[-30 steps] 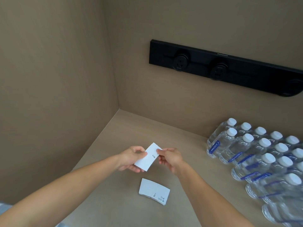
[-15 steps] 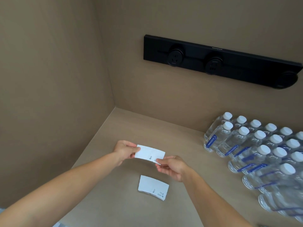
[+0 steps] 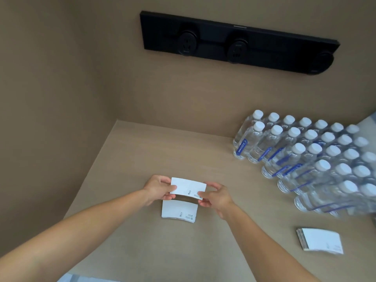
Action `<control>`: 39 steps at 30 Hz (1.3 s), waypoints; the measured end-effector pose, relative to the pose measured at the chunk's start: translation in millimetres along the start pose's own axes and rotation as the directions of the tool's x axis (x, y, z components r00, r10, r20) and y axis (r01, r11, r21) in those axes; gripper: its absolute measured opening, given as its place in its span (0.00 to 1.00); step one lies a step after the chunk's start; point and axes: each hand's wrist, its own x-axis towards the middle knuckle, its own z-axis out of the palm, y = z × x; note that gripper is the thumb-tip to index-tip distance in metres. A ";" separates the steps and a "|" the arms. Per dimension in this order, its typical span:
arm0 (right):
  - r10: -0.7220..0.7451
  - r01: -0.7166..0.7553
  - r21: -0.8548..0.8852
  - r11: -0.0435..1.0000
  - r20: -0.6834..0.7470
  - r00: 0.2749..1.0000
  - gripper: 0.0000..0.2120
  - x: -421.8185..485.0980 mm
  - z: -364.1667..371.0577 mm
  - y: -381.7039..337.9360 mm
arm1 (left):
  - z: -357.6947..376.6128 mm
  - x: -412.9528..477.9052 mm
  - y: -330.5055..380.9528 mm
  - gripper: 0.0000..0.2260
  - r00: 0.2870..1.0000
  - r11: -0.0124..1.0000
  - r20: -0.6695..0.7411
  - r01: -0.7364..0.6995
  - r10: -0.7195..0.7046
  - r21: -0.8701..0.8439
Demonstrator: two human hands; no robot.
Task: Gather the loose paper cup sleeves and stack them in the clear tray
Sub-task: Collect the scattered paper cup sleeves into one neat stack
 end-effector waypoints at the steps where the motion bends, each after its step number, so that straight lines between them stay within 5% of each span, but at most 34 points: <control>1: -0.040 0.040 -0.035 0.999 -0.006 0.999 0.24 -1.8 -2.6 2.6 | 3.6 -0.4 -2.5 0.16 1.000 0.999 0.012 -0.020 0.020 0.029; 4: -0.161 0.154 -0.256 0.954 -0.004 0.987 0.33 -3.5 -9.4 6.8 | 12.4 -3.1 -6.8 0.36 0.995 0.989 0.045 -0.098 0.093 0.109; 6: -0.202 0.195 -0.364 0.911 0.020 0.979 0.35 -4.9 -13.9 6.1 | 14.8 -6.1 -5.8 0.40 0.991 0.981 0.061 -0.128 0.120 0.144; 14: -0.385 0.438 -0.718 0.541 0.252 0.888 0.12 -16.2 -11.7 -0.3 | 14.2 -35.8 -5.4 0.35 0.978 0.874 -0.033 -0.168 0.206 0.457; 19: -0.355 0.457 -0.807 0.374 0.331 0.874 0.18 -13.4 -1.5 5.6 | -3.8 -49.8 -8.0 0.21 0.946 0.524 0.074 -0.240 0.317 0.817; 22: -0.312 0.436 -0.853 0.286 0.347 0.884 0.20 -12.0 6.1 13.3 | -9.7 -48.2 -14.7 0.20 0.957 0.436 0.130 -0.237 0.260 0.868; 28: -0.273 0.386 -0.899 0.208 0.326 0.905 0.22 -7.3 15.1 26.9 | -7.3 -34.6 -28.1 0.20 0.962 0.396 0.149 -0.231 0.228 0.889; 39: -0.229 0.334 -0.918 0.214 0.285 0.931 0.26 5.1 23.5 57.0 | 1.9 -18.7 -53.9 0.12 0.966 0.550 0.162 -0.247 0.199 0.798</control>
